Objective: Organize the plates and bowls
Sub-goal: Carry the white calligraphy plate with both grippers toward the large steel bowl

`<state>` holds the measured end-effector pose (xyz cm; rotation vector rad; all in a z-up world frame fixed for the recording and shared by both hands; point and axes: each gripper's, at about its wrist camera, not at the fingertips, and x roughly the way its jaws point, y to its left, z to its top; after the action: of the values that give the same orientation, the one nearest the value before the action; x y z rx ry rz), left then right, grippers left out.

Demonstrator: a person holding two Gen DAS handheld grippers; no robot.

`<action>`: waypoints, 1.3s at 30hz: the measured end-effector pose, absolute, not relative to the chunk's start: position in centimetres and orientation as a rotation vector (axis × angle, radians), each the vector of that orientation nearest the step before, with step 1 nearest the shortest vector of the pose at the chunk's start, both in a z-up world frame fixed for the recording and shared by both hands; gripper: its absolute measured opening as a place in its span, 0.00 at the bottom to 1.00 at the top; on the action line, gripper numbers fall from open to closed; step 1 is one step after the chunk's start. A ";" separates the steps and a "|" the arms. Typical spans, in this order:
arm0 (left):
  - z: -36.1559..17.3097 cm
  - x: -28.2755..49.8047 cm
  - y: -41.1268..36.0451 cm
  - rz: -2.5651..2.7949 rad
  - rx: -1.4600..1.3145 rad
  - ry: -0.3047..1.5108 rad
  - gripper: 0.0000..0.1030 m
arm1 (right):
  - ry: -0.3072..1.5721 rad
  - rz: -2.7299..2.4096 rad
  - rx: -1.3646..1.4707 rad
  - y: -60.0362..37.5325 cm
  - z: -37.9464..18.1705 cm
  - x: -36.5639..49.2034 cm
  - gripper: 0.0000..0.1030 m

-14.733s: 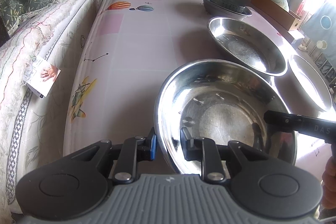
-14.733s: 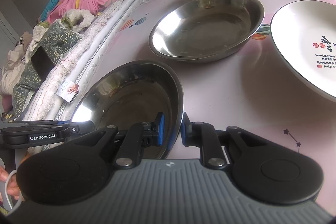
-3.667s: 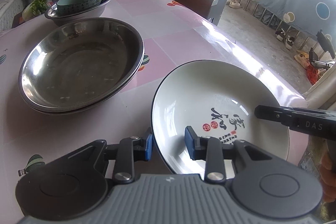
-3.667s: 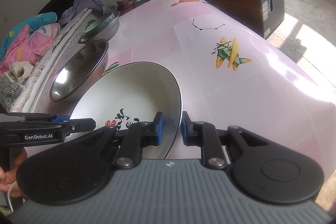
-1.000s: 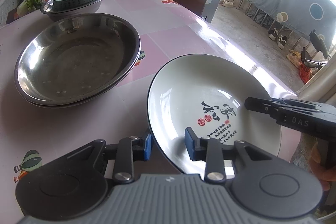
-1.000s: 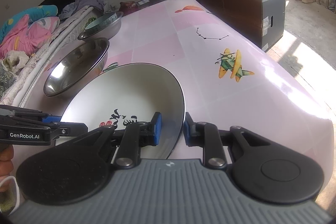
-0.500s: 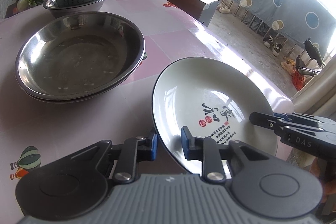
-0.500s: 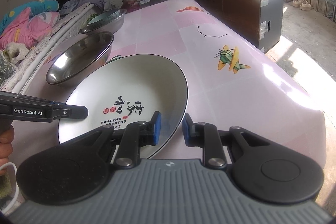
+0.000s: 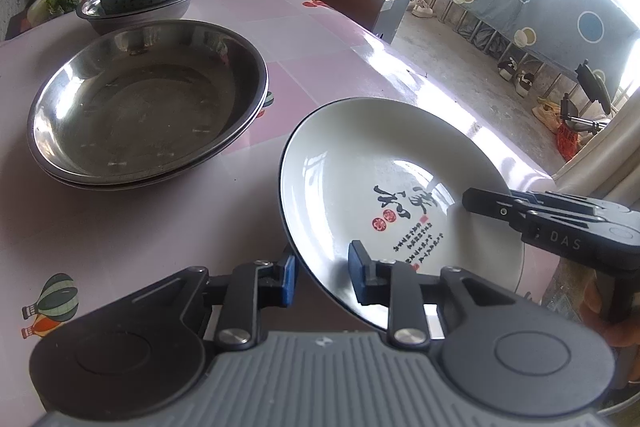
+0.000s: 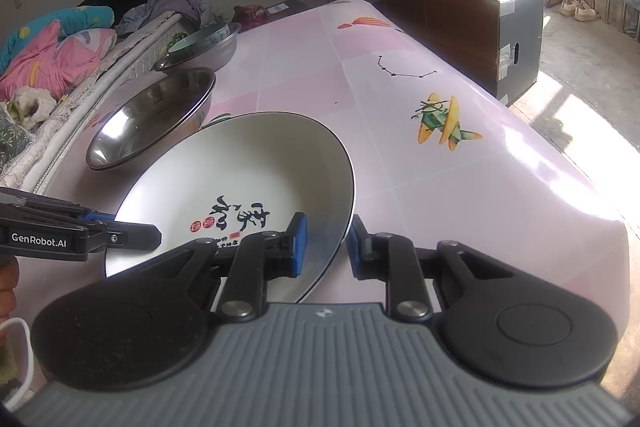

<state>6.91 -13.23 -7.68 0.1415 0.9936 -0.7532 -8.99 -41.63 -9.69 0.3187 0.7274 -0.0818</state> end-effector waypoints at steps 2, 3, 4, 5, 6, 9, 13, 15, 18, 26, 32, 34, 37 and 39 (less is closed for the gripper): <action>-7.6 6.9 -13.3 -0.753 0.143 0.998 0.27 | 0.726 -0.081 0.321 -41.6 -9.7 -9.0 0.20; -7.6 6.9 -13.3 -0.753 0.143 1.000 0.27 | 0.725 -0.081 0.321 -41.6 -9.7 -9.0 0.20; -7.6 6.9 -13.4 -0.753 0.144 1.002 0.27 | 0.726 -0.081 0.321 -41.6 -9.7 -9.0 0.21; -7.6 6.9 -13.4 -0.752 0.145 1.002 0.28 | 0.726 -0.080 0.321 -41.6 -9.8 -9.0 0.21; -7.6 6.9 -13.4 -0.752 0.147 1.001 0.29 | 0.726 -0.080 0.322 -41.6 -9.8 -9.0 0.21; -7.6 6.8 -13.6 -0.750 0.156 1.000 0.31 | 0.725 -0.079 0.324 -41.5 -9.8 -9.0 0.22; -7.6 6.7 -13.8 -0.748 0.166 0.999 0.32 | 0.725 -0.079 0.323 -41.5 -9.8 -9.0 0.23; -7.5 6.7 -13.9 -0.746 0.168 1.000 0.33 | 0.725 -0.079 0.323 -41.5 -9.8 -9.0 0.23; -7.5 6.6 -14.1 -0.742 0.177 0.997 0.33 | 0.725 -0.079 0.321 -41.5 -9.8 -9.0 0.24; -7.4 6.4 -14.4 -0.734 0.194 0.989 0.34 | 0.732 -0.079 0.308 -41.3 -9.6 -8.7 0.24; -7.4 6.4 -14.4 -0.732 0.196 0.990 0.34 | 0.736 -0.078 0.309 -41.4 -9.5 -8.5 0.24; -7.4 6.4 -14.4 -0.732 0.194 0.991 0.35 | 0.736 -0.078 0.309 -41.4 -9.5 -8.6 0.24; -7.4 6.4 -14.4 -0.732 0.194 0.991 0.35 | 0.735 -0.078 0.308 -41.4 -9.5 -8.6 0.24; -7.4 6.4 -14.4 -0.732 0.194 0.991 0.35 | 0.736 -0.078 0.308 -41.4 -9.5 -8.6 0.24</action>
<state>6.41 -14.43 -7.38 0.1936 0.9913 -0.7319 -8.55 -41.40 -9.52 0.3076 0.7362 -0.0779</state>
